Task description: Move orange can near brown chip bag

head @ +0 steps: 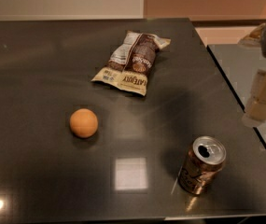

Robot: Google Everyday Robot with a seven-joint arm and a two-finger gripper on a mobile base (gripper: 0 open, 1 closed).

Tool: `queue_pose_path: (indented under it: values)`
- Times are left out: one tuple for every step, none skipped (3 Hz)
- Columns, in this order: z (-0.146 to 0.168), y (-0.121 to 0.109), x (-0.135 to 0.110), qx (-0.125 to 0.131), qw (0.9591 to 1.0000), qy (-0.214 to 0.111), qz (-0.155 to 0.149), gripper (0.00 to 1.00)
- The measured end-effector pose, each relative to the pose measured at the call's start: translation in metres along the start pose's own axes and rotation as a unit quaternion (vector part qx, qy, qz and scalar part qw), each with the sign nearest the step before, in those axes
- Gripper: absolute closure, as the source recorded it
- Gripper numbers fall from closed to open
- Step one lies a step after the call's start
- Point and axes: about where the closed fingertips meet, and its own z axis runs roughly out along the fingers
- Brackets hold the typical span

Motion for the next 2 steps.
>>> queue_pose_path:
  values:
    - [-0.003,0.017,-0.002,-0.021,0.9988,-0.033,-0.028,0.0]
    - [0.002,0.041,-0.005,-0.043,0.9956,-0.063,-0.055,0.0]
